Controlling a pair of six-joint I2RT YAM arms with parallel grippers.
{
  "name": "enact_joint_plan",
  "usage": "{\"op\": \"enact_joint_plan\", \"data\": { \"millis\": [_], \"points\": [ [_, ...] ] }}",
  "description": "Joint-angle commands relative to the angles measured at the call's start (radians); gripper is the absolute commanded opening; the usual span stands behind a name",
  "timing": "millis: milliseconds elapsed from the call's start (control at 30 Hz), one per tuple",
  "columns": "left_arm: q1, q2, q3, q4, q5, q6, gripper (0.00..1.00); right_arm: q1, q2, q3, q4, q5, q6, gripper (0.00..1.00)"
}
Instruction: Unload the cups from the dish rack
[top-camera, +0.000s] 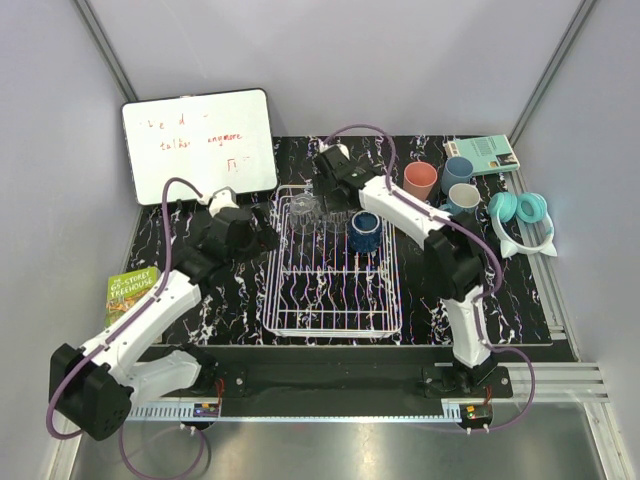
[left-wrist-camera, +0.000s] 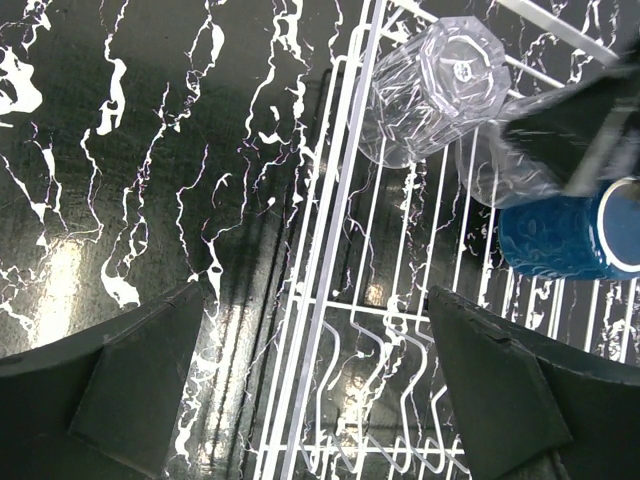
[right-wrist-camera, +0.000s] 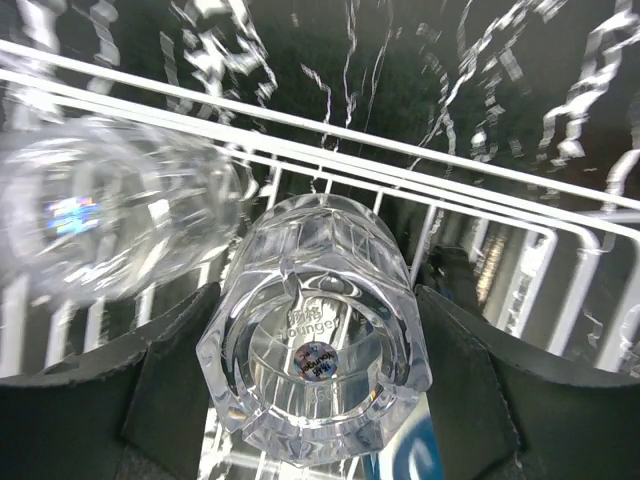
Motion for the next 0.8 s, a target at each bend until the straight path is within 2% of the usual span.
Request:
{"op": "enact_joint_plan", "data": {
  "millis": [0,167,267,333,367,433,533,567,633,767],
  "points": [
    [-0.001,-0.033,0.014,0.034,-0.013,-0.007,0.99,0.016,-0.24,0.017,0.023,0.018,0.04,0.0],
    [-0.001,-0.022,0.037,0.035,0.0,-0.007,0.99,0.019,-0.386,-0.024,0.026,-0.035,0.073,0.0],
    [-0.001,-0.022,0.042,0.075,0.051,-0.003,0.99,0.017,-0.487,-0.104,0.079,-0.118,0.104,0.0],
    [-0.001,-0.04,0.024,0.123,0.126,0.004,0.98,0.019,-0.59,-0.219,0.144,-0.187,0.13,0.0],
    [-0.001,-0.048,0.015,0.181,0.152,-0.001,0.98,0.017,-0.628,-0.315,0.231,-0.259,0.138,0.0],
    [-0.001,-0.088,-0.024,0.248,0.238,-0.006,0.98,0.017,-0.73,-0.398,0.307,-0.33,0.182,0.0],
    [-0.001,-0.16,-0.116,0.443,0.362,-0.029,0.99,0.017,-0.825,-0.538,0.423,-0.382,0.228,0.0],
    [-0.001,-0.18,-0.139,0.547,0.384,-0.05,0.99,0.017,-0.845,-0.607,0.487,-0.394,0.253,0.0],
    [-0.001,-0.224,-0.212,0.644,0.427,-0.078,0.99,0.019,-0.903,-0.67,0.549,-0.434,0.28,0.0],
    [-0.001,-0.252,-0.309,0.9,0.49,-0.157,0.99,0.017,-0.975,-0.834,0.788,-0.517,0.398,0.0]
  ]
}}
